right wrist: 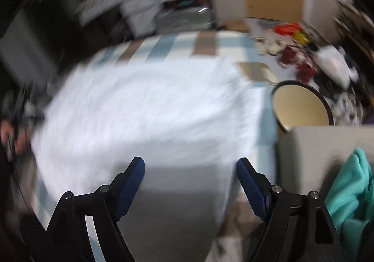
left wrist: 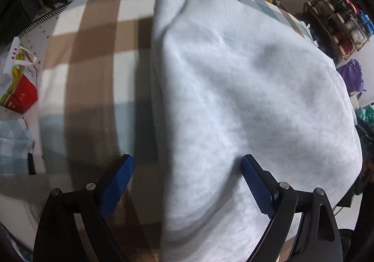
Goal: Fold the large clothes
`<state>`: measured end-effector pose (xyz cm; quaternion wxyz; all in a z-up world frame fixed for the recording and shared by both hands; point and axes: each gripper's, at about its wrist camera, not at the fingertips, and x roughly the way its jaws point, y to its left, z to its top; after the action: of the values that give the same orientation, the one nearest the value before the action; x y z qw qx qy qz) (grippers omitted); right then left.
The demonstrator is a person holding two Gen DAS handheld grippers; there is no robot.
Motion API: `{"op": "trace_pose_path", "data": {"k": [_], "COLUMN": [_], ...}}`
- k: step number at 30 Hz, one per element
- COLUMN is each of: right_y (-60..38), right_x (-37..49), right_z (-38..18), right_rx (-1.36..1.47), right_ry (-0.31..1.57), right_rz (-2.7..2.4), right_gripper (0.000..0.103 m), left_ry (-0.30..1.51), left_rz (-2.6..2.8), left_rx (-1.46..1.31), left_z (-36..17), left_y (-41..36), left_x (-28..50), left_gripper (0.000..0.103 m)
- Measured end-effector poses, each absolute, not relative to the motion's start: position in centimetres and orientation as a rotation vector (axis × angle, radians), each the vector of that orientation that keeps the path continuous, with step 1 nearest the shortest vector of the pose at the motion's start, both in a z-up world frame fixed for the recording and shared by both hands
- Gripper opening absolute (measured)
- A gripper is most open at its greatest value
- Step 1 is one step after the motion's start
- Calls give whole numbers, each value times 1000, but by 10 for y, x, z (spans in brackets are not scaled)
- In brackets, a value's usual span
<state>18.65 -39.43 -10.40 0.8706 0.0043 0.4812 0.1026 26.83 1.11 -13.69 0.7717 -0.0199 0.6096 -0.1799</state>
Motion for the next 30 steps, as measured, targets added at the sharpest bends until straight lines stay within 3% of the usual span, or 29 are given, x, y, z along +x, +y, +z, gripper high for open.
{"op": "trace_pose_path", "data": {"k": [2, 4, 8, 10, 11, 12, 13, 15, 19, 21, 26, 30], "right_y": [-384, -382, -378, -385, -391, -398, -403, -409, -397, -391, -372, -369], "right_x": [184, 184, 182, 183, 185, 187, 188, 187, 172, 164, 118, 82], "right_z": [-108, -108, -115, -129, -136, -143, -146, -148, -139, -140, -140, -144], "right_rx": [-64, -62, -82, -12, 69, 153, 229, 314, 224, 213, 163, 194], "right_ry": [1021, 1047, 1133, 1210, 1250, 1271, 1274, 1248, 1154, 1157, 1182, 1210], "right_rz": [155, 123, 42, 42, 58, 76, 107, 156, 177, 216, 327, 413], "right_gripper": [81, 81, 87, 90, 90, 90, 84, 70, 46, 42, 41, 45], "left_ry": [1336, 1357, 1372, 1391, 1392, 1386, 1379, 1365, 1405, 1412, 1455, 1457], "left_rz": [-374, -403, -387, -400, -397, -380, -368, -354, -345, -328, -318, -233], "left_rx": [-75, -112, -118, -155, -151, -122, -91, -40, -28, 2, 52, 45], "left_z": [-141, -143, -145, -143, -141, -140, -138, -134, -139, -139, -139, -132], "left_y": [11, 10, 3, 0, -4, -7, -12, -18, -15, -13, 5, 28], "left_x": [265, 264, 261, 262, 260, 258, 255, 245, 222, 197, 120, 79], "left_gripper": [90, 76, 69, 45, 43, 34, 26, 20, 19, 19, 20, 36]}}
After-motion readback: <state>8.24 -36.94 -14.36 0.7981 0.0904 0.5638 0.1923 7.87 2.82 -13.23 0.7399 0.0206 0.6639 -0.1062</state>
